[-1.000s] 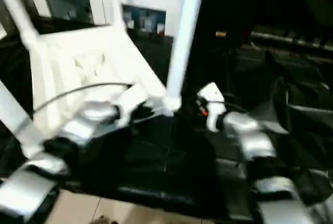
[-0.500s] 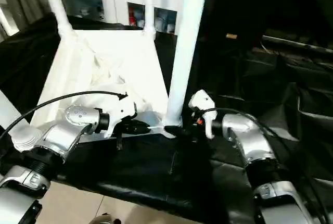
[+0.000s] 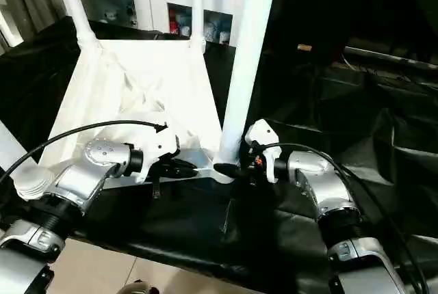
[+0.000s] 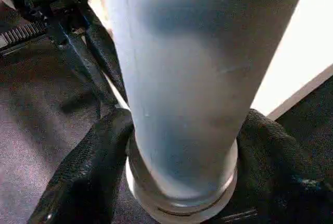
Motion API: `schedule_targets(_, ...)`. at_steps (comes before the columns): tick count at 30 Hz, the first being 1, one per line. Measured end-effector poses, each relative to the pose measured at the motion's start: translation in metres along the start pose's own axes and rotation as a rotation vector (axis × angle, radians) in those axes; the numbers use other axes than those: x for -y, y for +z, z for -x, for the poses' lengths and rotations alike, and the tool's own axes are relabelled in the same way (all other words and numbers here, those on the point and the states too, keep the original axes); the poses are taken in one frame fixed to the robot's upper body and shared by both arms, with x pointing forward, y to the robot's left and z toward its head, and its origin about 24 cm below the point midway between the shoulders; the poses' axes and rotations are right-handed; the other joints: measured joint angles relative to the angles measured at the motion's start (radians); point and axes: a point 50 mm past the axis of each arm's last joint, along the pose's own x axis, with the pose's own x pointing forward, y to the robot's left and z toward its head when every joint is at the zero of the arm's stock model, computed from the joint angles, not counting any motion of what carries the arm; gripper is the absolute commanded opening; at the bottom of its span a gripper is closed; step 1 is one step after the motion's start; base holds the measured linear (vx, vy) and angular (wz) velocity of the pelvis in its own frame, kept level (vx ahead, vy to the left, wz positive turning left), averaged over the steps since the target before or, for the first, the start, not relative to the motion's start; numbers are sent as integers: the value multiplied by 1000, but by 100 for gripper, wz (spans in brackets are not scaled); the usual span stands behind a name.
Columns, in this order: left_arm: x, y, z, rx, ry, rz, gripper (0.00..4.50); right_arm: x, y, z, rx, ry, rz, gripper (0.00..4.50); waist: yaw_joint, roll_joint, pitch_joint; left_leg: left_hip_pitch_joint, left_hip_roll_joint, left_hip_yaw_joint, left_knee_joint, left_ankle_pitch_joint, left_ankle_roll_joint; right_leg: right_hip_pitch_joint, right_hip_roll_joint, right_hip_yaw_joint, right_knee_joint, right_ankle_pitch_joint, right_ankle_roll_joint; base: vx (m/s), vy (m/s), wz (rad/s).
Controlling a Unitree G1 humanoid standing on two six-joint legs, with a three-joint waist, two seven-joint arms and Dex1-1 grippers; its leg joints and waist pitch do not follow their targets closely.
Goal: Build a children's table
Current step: Rotate leg to tighten
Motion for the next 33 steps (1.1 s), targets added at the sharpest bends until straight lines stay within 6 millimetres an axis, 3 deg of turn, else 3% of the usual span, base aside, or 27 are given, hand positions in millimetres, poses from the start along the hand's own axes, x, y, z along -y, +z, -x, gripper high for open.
schedule_targets(6,-3,0,-3,2,55,23,0,3,-3,-6,15,-75,-8,273,-7,0,0,2,0,0,1,0,0,1,0,1,1,0,-1,0,0,0)
schedule_targets(10,-14,7,-21,-6,193,63,0,13,-6,-20,73,-322,-113,272,-28,0,0,4,0,0,2,1,-1,2,0,1,1,-2,4,0,0,0)
schedule_targets(19,-26,25,-59,3,446,203,0,27,4,-52,93,-797,-270,272,-34,0,-1,4,-1,0,2,0,-1,3,0,1,0,-1,3,0,0,0)
schedule_targets(24,-27,27,-59,11,441,186,0,27,7,-54,136,-771,-276,338,-34,0,-2,2,-1,0,-1,0,0,1,0,1,0,0,0,0,0,0)
schedule_targets(28,-30,24,-53,7,443,165,0,23,-5,-50,110,-719,-276,378,-46,1,-1,1,-1,0,-1,0,0,0,0,1,0,1,0,0,0,0)
schedule_targets(33,-29,20,-46,13,408,137,0,28,-5,-38,73,-616,-184,388,-48,2,0,1,-1,0,-1,0,0,0,0,1,0,1,-1,0,0,0)
